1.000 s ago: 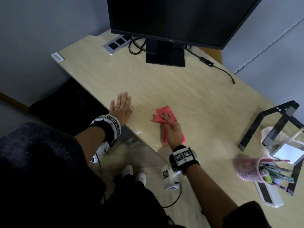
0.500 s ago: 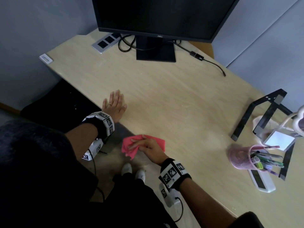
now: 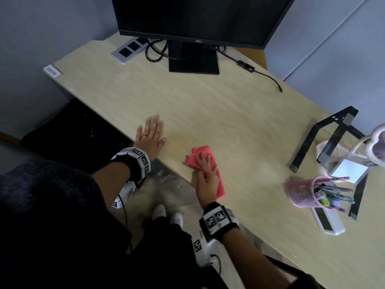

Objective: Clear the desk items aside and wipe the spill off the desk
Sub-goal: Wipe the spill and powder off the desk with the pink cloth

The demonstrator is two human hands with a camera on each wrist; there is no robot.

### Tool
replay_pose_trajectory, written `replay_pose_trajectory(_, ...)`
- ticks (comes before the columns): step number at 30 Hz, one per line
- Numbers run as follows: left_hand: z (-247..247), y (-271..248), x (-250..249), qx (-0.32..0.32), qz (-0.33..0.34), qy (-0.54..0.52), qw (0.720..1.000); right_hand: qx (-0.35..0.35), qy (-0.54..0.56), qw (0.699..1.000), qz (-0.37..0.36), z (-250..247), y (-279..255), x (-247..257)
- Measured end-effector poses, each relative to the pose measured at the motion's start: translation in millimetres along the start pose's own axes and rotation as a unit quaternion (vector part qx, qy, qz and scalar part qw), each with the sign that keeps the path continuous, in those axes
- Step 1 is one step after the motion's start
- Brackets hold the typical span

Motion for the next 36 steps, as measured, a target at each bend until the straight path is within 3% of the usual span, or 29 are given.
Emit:
replay_pose_trajectory(7, 0, 1, 3, -0.013, 0.011, 0.001, 1.000, 0.085, 0.022, 0.995, -0.038, 43, -15, 22)
replay_pose_trajectory(11, -3, -2, 3, -0.005, 0.020, -0.023, 1.000, 0.175, 0.133, 0.975, 0.041, 32, -6, 27)
replay_pose_trajectory(13, -4, -4, 8, 0.005, 0.022, -0.014, 1.000, 0.156, 0.223, 0.958, 0.095, 13, 6, 37)
replay_pose_trajectory(15, -7, -5, 18, -0.011, -0.003, -0.014, 1.000, 0.094, 0.273, 0.950, 0.120, -12, 23, 44)
replay_pose_trajectory(18, -16, -5, 35, -0.031, -0.018, -0.040, 0.999, 0.005, 0.334, 0.939, 0.084, -39, 54, 49)
replay_pose_trajectory(21, -14, -3, 56, -0.030, -0.060, -0.039, 0.997, -0.059, 0.299, 0.948, 0.096, -32, 82, 37)
replay_pose_trajectory(26, -9, -2, 68, -0.015, -0.062, -0.043, 0.997, -0.063, 0.188, 0.974, 0.106, 25, 115, 9)
replay_pose_trajectory(27, -9, -2, 68, -0.019, -0.058, -0.043, 0.997, -0.045, 0.168, 0.980, 0.098, 41, 122, 5)
replay_pose_trajectory(32, -10, -2, 68, -0.025, -0.060, -0.037, 0.997, 0.055, 0.157, 0.986, 0.028, 95, 106, 76)
replay_pose_trajectory(36, -14, -4, 69, -0.027, -0.057, -0.038, 0.997, 0.117, 0.013, 0.991, -0.067, 125, 98, 74)
Point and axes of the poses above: each hand's wrist, its own y-axis towards the middle knuckle, its own z-axis out of the palm, x = y × z, the point moved 3 cm from there along y, towards the middle knuckle, and after that the axes turned 2 degrees about z, right-handed, at the moved point
